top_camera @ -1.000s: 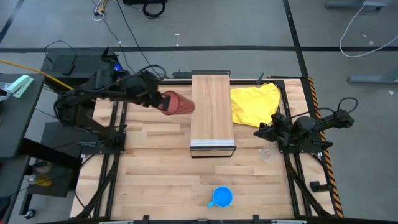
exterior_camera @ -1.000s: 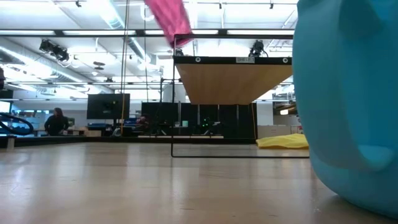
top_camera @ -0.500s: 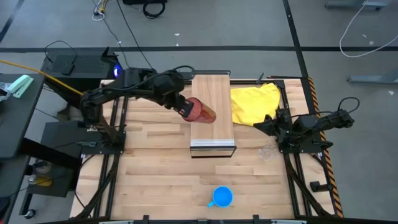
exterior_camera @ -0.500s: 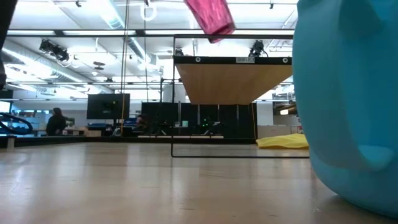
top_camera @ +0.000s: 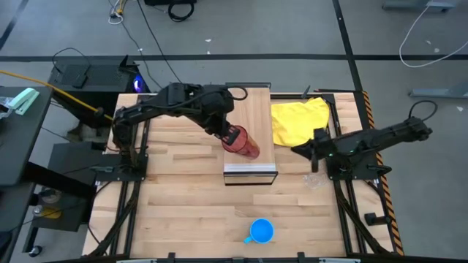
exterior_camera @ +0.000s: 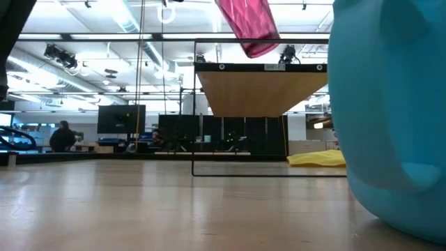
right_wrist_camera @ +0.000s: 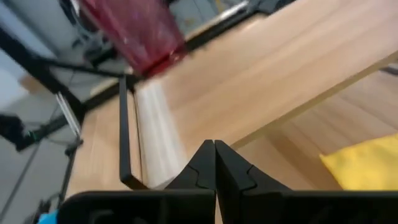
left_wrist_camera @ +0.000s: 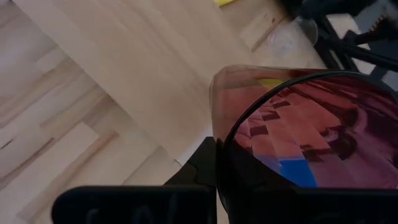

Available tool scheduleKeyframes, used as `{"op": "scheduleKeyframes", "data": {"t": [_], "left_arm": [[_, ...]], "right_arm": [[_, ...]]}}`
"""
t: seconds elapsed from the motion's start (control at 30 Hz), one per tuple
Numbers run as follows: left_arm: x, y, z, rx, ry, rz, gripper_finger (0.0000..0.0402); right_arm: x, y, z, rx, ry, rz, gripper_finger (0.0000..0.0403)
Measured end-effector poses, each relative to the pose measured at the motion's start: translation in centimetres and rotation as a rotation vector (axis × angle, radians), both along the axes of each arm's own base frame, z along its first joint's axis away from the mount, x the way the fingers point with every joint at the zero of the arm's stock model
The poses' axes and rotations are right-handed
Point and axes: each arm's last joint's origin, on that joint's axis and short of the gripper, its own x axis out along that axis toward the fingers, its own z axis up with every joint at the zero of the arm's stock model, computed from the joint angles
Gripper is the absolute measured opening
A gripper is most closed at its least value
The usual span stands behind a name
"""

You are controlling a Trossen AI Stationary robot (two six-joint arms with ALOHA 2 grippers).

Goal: Stack small to large cups/mugs on shelf
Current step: Put the red cup on the shelf

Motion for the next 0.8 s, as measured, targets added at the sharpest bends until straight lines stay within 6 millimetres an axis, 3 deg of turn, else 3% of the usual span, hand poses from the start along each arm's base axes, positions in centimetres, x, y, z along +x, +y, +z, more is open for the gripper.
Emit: {"op": "scheduleKeyframes", "data": {"t": [0.23,0.8], "left_arm": [[0.5,-0.2,-0.3,-0.007,0.003,0.003,0.0012],[1.8,-0.8,-1.9,-0.01,0.059,-0.009,0.0012]], "right_arm": [[3.2,0.3,0.0,0.002,-0.039,0.06,0.0002],[8.0,-0.8,-0.3,-0.01,-0.071,0.114,0.0]]}}
